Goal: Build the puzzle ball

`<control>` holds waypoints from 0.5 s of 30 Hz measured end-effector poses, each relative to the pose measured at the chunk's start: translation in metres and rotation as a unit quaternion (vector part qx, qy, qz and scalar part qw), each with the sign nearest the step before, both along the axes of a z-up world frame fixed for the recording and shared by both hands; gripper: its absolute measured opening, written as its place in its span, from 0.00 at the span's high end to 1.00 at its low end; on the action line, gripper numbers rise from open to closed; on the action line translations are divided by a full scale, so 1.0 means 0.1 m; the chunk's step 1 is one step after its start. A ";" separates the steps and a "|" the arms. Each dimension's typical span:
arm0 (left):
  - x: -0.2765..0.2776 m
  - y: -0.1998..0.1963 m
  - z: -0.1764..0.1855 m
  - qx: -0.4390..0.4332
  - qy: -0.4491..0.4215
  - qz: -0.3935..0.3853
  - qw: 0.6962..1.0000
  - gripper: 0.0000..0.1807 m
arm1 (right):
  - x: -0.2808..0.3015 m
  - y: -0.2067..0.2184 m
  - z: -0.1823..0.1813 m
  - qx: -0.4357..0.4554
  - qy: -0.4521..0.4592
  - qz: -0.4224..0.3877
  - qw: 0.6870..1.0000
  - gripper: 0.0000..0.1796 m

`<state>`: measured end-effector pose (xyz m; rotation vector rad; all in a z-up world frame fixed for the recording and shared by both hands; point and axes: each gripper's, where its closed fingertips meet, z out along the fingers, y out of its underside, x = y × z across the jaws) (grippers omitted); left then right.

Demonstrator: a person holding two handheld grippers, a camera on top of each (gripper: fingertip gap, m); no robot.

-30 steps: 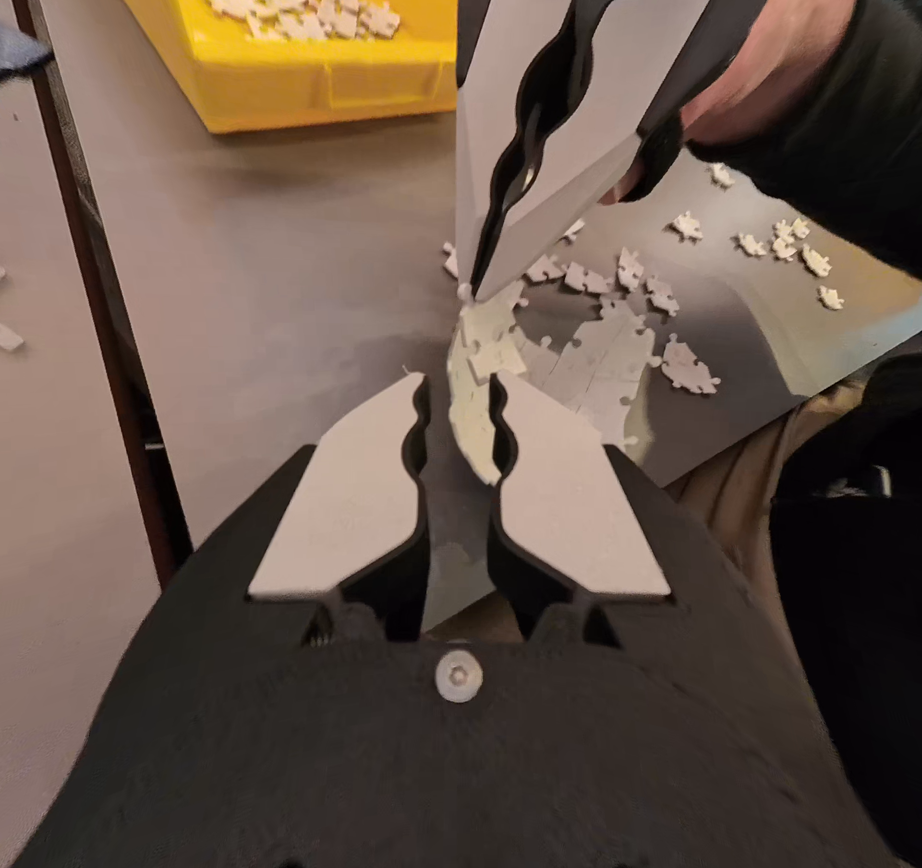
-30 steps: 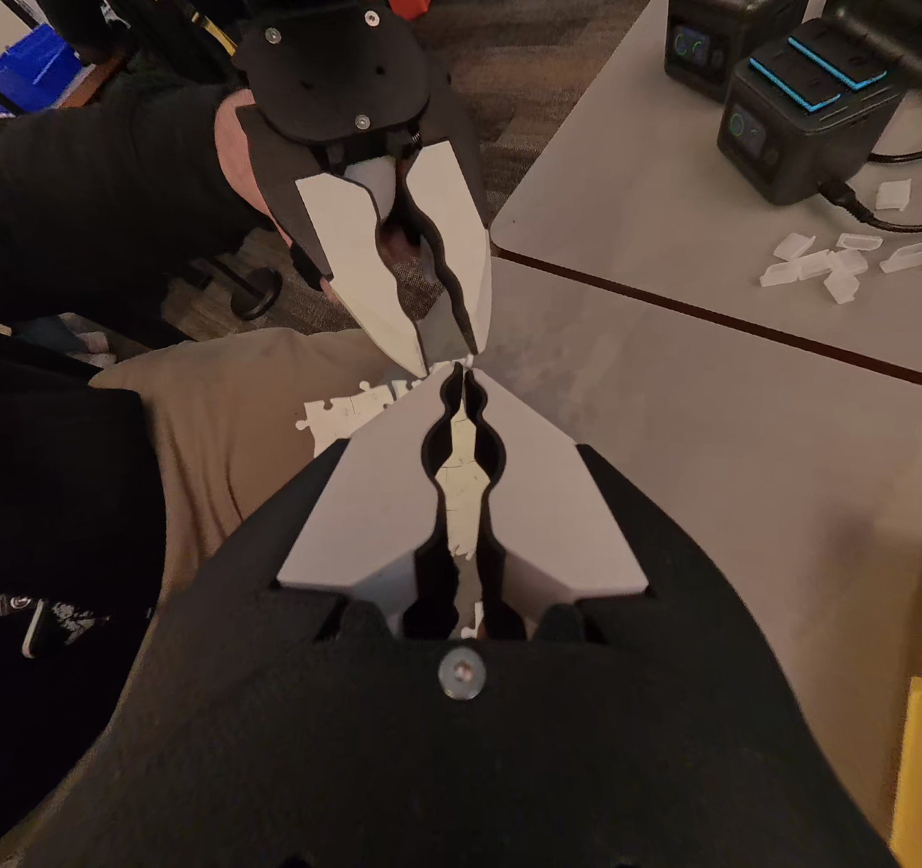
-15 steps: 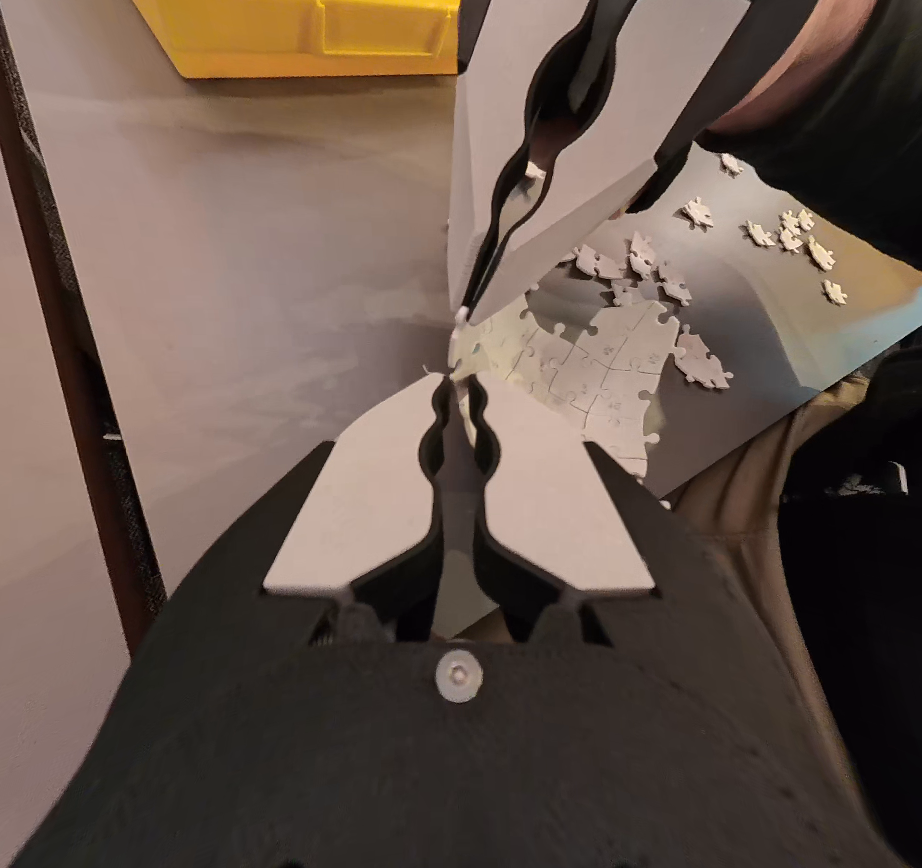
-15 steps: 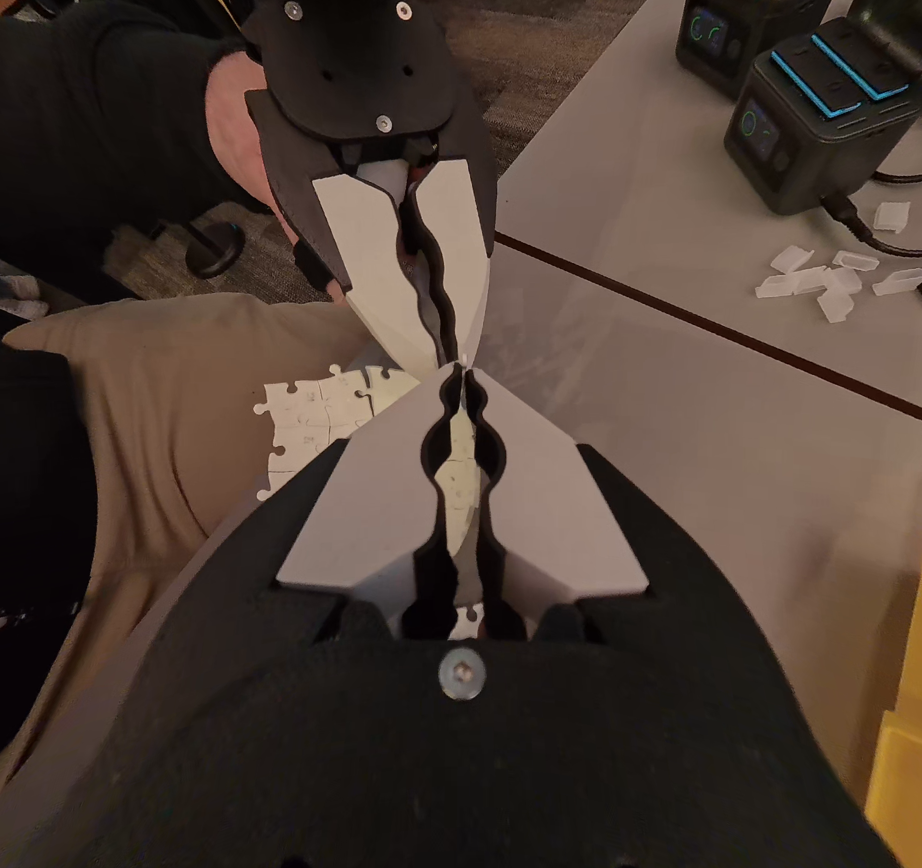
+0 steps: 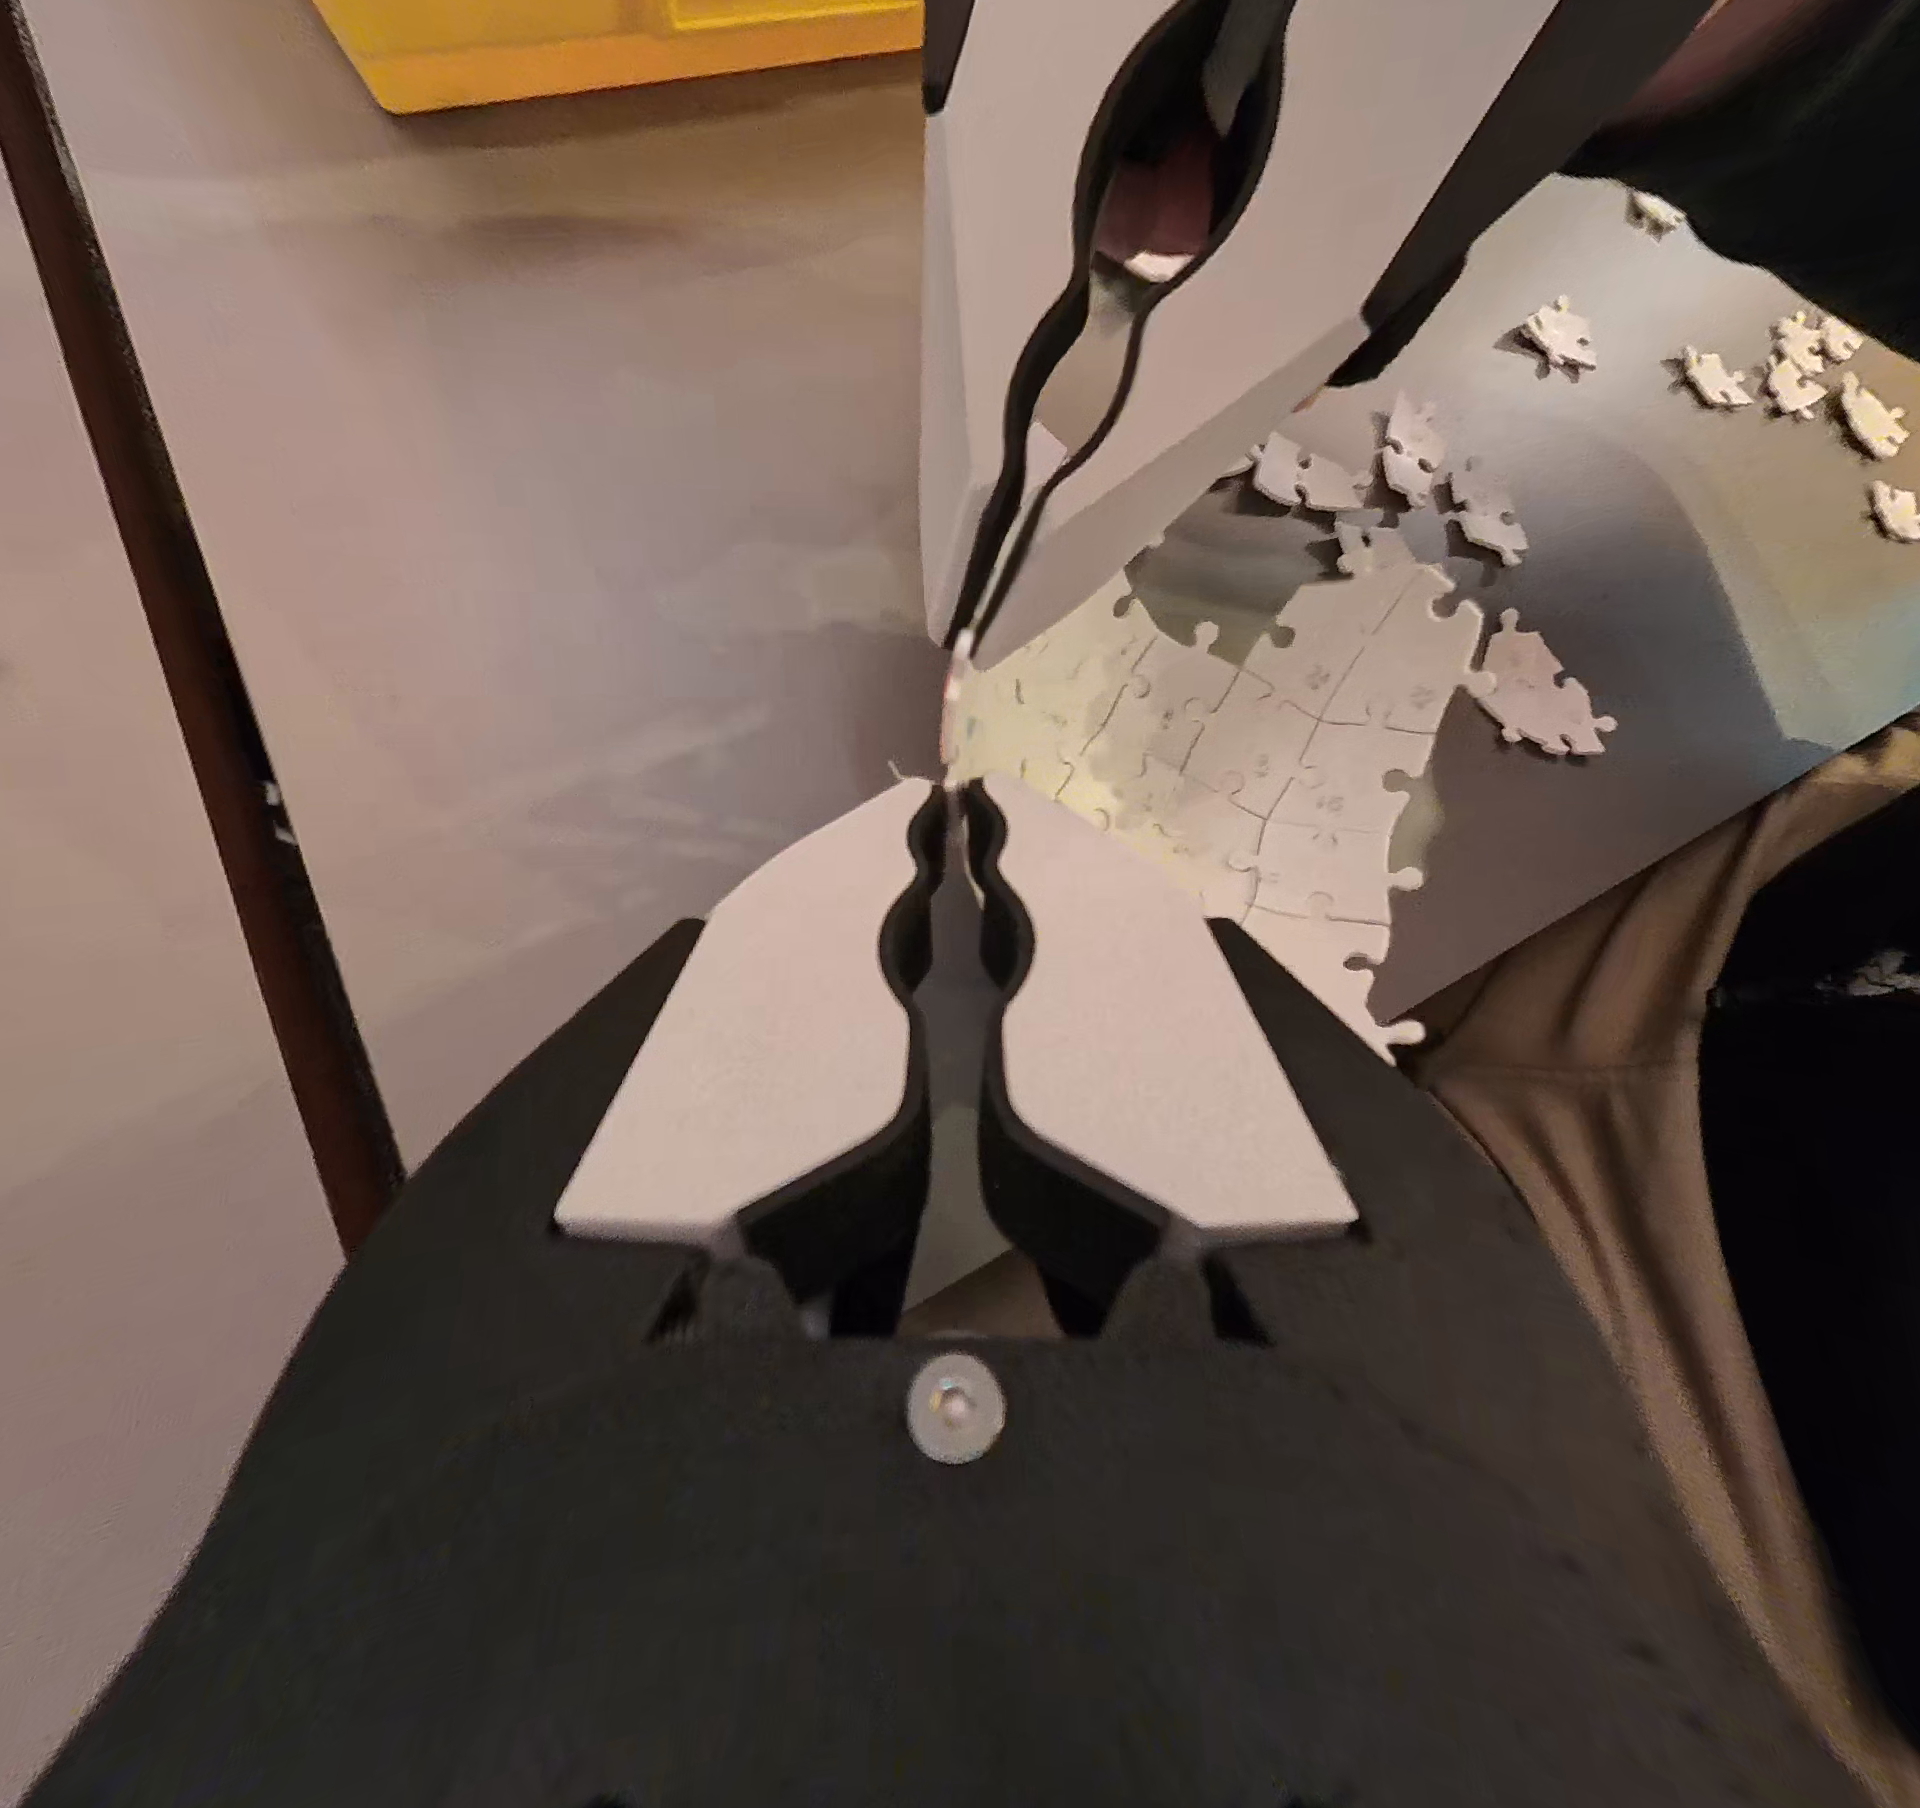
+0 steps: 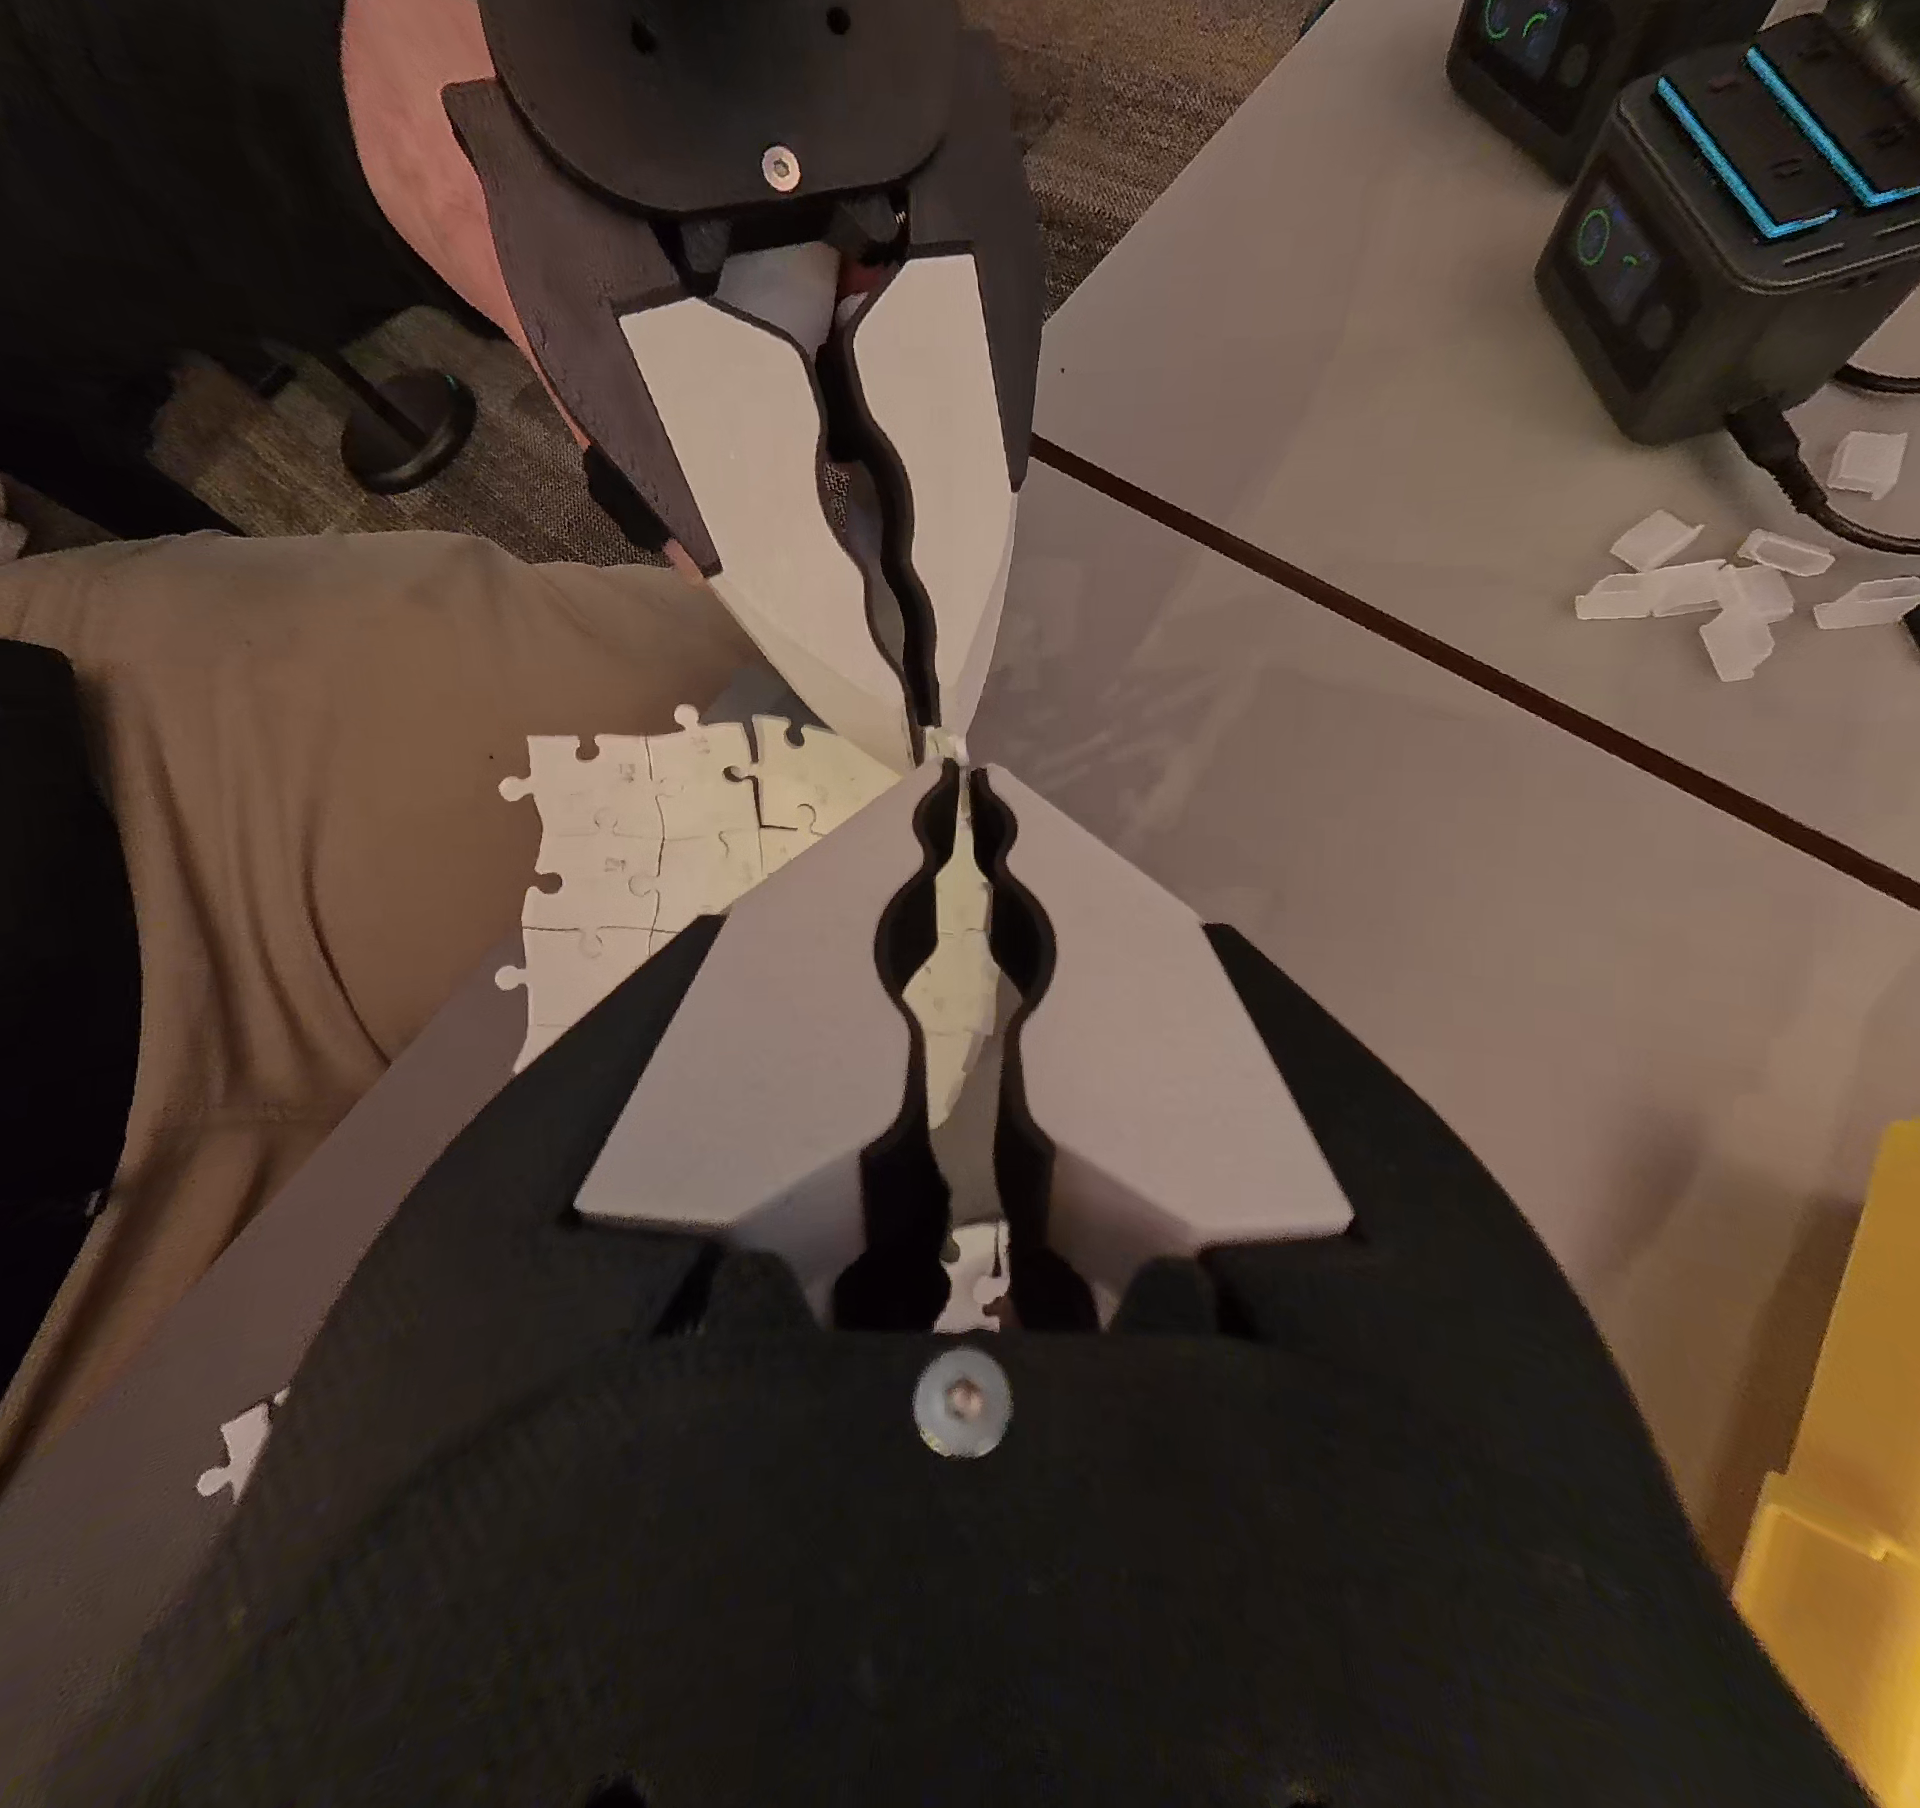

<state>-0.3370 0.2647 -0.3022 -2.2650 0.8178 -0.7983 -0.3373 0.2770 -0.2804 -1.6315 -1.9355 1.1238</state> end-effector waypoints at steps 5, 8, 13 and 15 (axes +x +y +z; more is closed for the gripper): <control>0.01 0.02 -0.01 0.003 0.007 0.005 1.000 0.97 | 0.02 0.02 -0.01 0.001 0.002 0.001 1.000 1.00; 0.01 0.03 -0.02 0.003 0.005 0.010 1.000 0.96 | 0.02 0.03 -0.01 0.002 0.006 0.000 1.000 1.00; 0.02 0.02 -0.04 -0.004 0.002 0.011 1.000 0.91 | 0.01 0.06 0.00 0.006 0.011 -0.001 1.000 1.00; 0.04 0.02 -0.05 -0.008 0.000 0.010 1.000 0.90 | 0.01 0.06 0.00 0.007 0.013 -0.001 1.000 1.00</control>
